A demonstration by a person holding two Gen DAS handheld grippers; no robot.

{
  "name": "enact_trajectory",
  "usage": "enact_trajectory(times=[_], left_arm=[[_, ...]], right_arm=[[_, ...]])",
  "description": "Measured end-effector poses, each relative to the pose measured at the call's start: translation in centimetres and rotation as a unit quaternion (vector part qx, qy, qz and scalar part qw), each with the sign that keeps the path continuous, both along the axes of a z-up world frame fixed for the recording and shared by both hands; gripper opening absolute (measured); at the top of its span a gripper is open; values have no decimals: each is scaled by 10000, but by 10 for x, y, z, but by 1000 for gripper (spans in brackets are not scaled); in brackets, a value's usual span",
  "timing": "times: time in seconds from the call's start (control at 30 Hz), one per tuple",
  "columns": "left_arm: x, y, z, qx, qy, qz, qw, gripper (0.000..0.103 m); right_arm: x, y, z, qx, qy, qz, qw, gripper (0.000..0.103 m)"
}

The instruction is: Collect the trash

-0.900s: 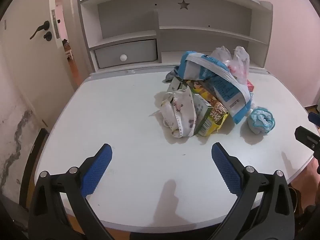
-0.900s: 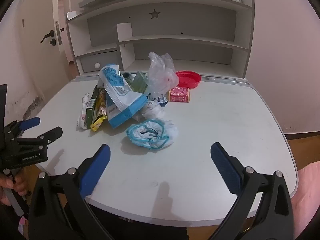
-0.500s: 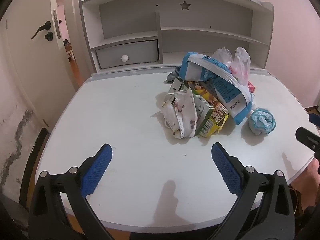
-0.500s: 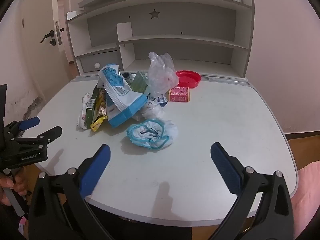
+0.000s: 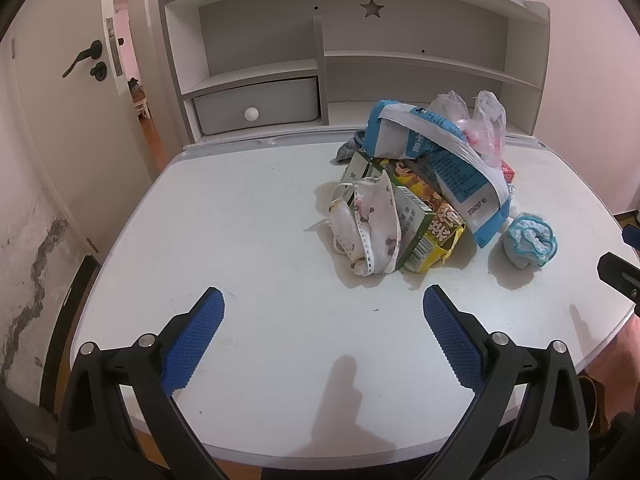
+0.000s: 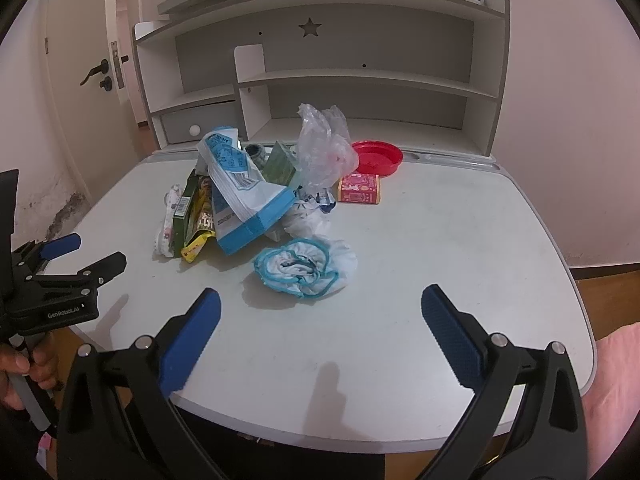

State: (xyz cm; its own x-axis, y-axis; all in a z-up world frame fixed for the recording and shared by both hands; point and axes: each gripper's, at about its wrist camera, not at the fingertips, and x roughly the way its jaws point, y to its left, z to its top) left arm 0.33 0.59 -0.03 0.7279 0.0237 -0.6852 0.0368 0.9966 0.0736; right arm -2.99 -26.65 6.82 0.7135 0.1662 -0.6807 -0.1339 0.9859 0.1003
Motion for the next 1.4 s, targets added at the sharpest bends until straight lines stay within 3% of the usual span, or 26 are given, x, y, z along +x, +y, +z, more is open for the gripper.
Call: enact_trajectory(times=[1.4], left_arm=[[-1, -1, -3, -13, 11, -22, 10000, 97]], right_arm=[[0, 1, 1, -10, 6, 6, 10000, 97]])
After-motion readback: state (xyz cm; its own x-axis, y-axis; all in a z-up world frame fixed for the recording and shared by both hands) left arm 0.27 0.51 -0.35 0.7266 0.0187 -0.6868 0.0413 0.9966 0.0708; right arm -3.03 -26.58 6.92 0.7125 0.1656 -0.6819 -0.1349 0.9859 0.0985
